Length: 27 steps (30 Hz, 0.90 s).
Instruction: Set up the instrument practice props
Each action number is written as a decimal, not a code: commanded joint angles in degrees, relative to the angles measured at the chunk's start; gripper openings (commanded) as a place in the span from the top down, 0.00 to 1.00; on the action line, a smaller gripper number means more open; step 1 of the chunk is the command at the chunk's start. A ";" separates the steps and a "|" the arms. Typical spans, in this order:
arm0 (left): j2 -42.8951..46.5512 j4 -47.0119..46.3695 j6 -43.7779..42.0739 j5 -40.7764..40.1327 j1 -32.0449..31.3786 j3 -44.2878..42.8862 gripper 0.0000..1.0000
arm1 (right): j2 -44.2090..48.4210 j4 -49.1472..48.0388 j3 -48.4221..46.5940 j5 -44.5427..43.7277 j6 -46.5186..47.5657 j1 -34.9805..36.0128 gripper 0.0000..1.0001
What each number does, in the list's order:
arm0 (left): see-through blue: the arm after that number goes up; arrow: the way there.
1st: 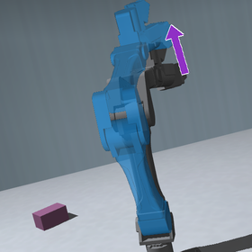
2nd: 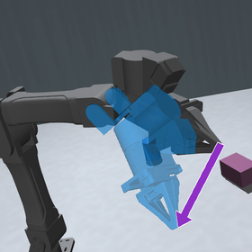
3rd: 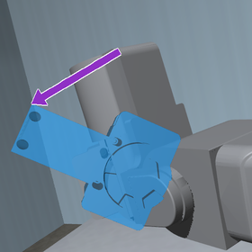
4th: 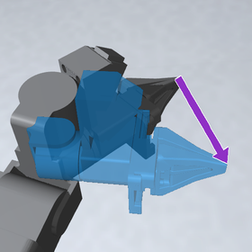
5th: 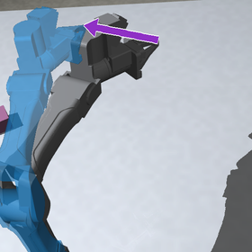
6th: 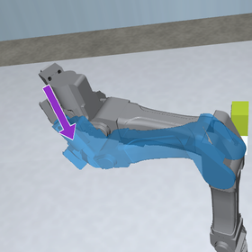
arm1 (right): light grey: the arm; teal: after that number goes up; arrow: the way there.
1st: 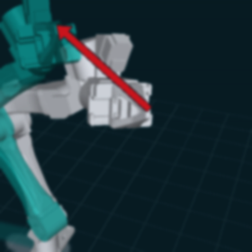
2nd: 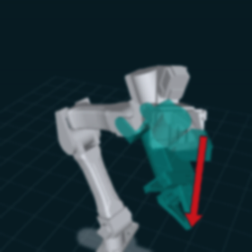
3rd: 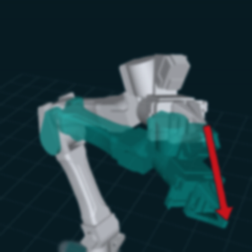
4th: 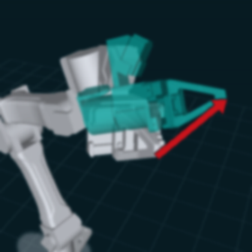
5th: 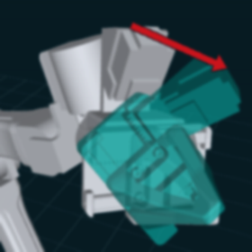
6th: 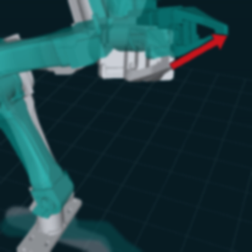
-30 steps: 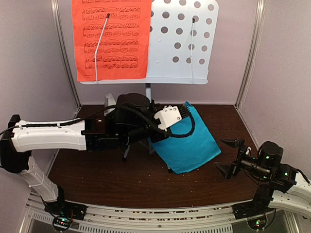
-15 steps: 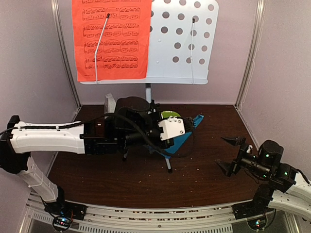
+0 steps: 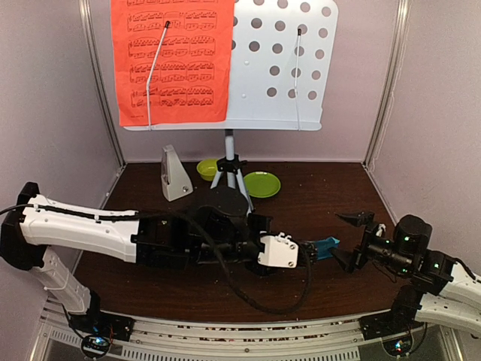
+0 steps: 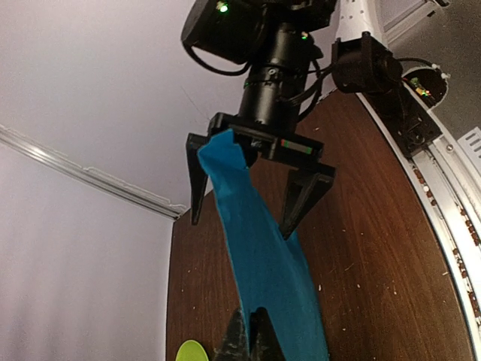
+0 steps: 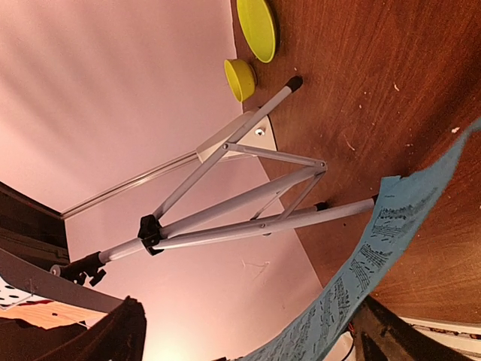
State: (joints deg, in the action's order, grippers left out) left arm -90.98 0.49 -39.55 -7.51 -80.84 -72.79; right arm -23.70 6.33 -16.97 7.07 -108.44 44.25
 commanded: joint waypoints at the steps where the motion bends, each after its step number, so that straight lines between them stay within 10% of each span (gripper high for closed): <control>1: -1.23 -4.18 -4.64 -2.31 -2.51 1.49 1.00 | -0.31 -1.67 1.40 1.59 -2.25 -0.28 0.09; 8: -1.32 -10.60 -10.35 -7.94 -4.68 5.71 1.00 | -0.13 -0.76 3.57 2.04 -4.22 0.95 0.32; 27: -0.34 -19.93 -21.85 -11.04 -8.68 13.38 1.00 | -8.54 -5.49 7.50 4.72 -4.53 1.89 0.45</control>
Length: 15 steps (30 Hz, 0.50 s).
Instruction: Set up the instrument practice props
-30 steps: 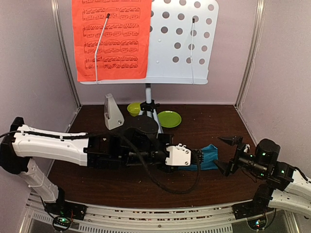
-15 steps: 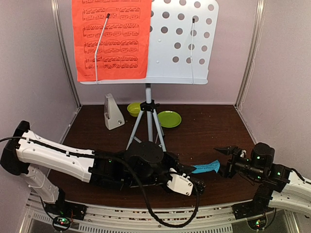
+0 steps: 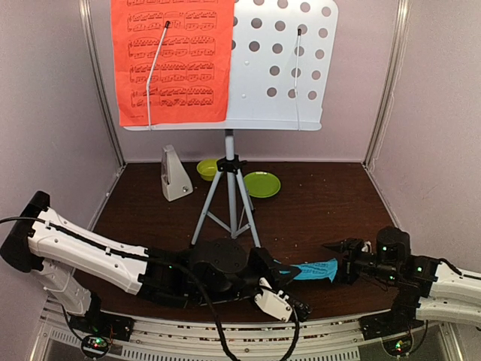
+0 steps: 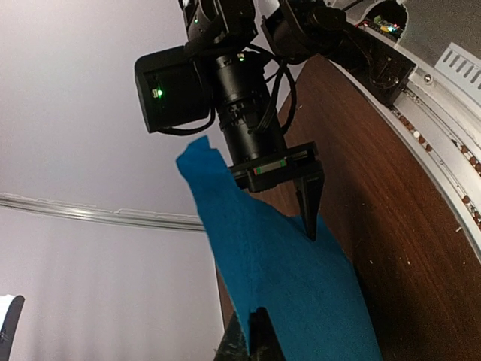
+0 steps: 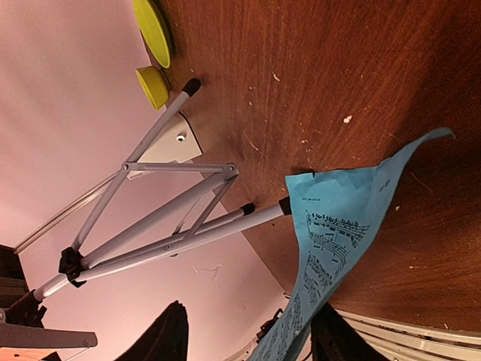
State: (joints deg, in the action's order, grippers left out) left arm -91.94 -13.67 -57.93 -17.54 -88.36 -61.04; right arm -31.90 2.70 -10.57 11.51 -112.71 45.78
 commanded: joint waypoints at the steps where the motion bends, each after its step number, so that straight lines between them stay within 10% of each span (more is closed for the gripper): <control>1: 0.62 -6.89 -4.67 -1.44 -1.53 2.26 1.00 | -0.47 -2.10 1.61 0.35 -0.69 0.39 0.46; 15: -0.27 -9.83 -7.94 -3.49 -3.92 5.01 0.94 | -1.63 -6.78 3.77 -1.72 -0.33 0.23 0.87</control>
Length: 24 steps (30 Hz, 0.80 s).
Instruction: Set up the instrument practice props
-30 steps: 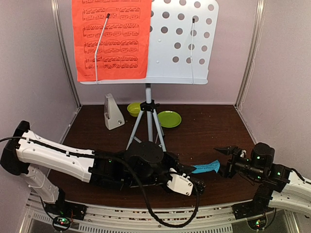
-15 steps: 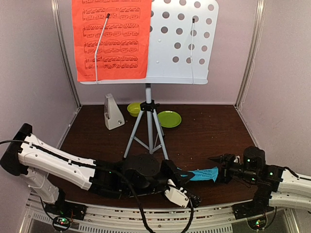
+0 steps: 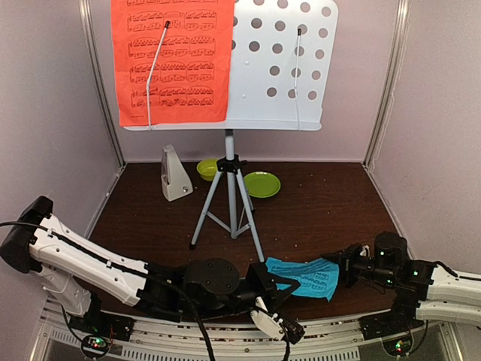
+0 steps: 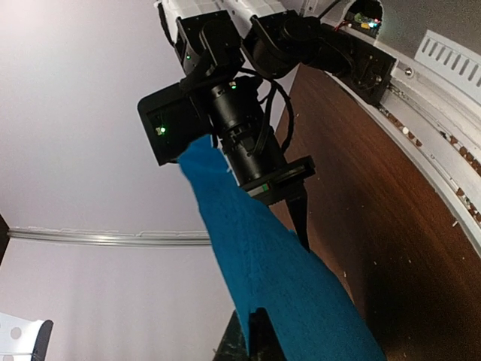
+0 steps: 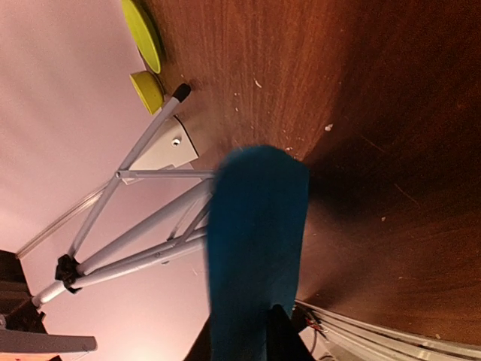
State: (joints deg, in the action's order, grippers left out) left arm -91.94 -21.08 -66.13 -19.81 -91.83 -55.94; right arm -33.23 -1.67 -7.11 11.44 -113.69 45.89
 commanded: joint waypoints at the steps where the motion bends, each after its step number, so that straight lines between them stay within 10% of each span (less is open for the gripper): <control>1: -0.08 -1.80 1.00 -1.62 -0.50 -0.19 0.91 | -0.07 -2.61 0.21 -2.01 1.13 0.01 0.93; 15: 9.06 10.01 17.94 -2.48 -0.03 5.72 0.13 | 2.01 9.55 -16.61 -4.63 36.86 -4.09 1.00; 24: 18.18 9.79 40.42 9.28 9.18 7.98 0.05 | -2.17 15.16 -30.62 8.47 75.82 -4.34 1.00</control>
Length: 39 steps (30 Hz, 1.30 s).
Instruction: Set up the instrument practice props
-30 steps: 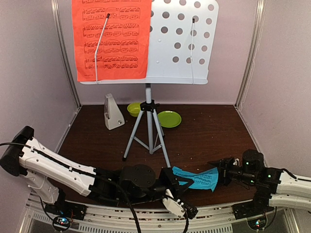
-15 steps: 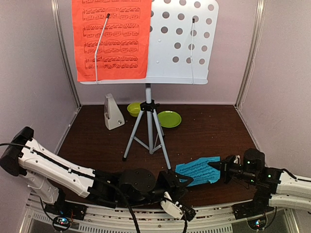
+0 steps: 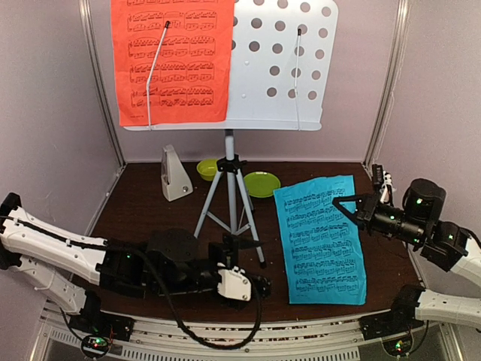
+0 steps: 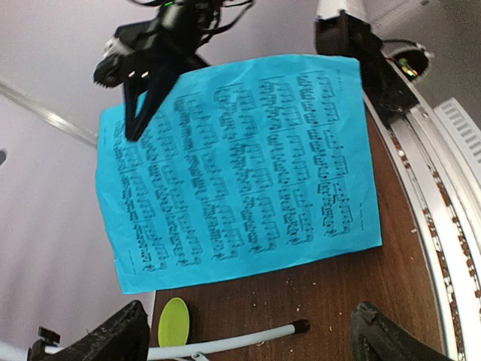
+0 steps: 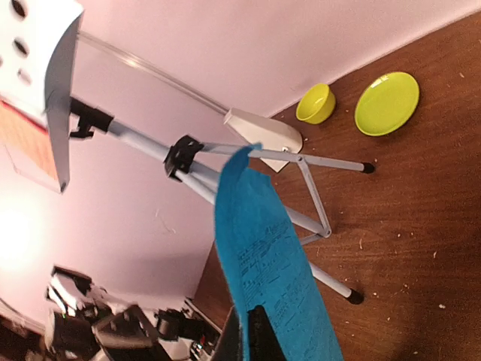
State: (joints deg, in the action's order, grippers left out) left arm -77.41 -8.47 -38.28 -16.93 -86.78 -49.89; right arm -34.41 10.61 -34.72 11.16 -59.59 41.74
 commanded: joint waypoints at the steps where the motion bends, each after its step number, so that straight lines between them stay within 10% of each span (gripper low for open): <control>1: 4.49 -4.10 15.30 7.33 5.29 2.43 0.05 | -1.16 3.06 -4.10 11.67 26.65 -0.12 1.00; 8: 8.05 -14.53 27.50 10.66 9.63 7.50 0.03 | 3.18 -1.47 -5.12 23.35 41.54 -0.08 1.00; 21: 5.47 -29.92 48.17 4.37 10.31 11.48 0.02 | 4.63 -17.10 -5.95 33.05 38.03 -0.08 1.00; 39: 1.37 -40.37 48.17 15.58 8.47 7.13 0.12 | 2.46 -34.13 -3.53 31.78 26.99 -0.12 1.00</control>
State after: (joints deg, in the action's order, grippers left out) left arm -74.65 -45.87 9.06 -3.53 -78.11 -39.24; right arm -31.90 -19.03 -39.18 43.53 -30.11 41.76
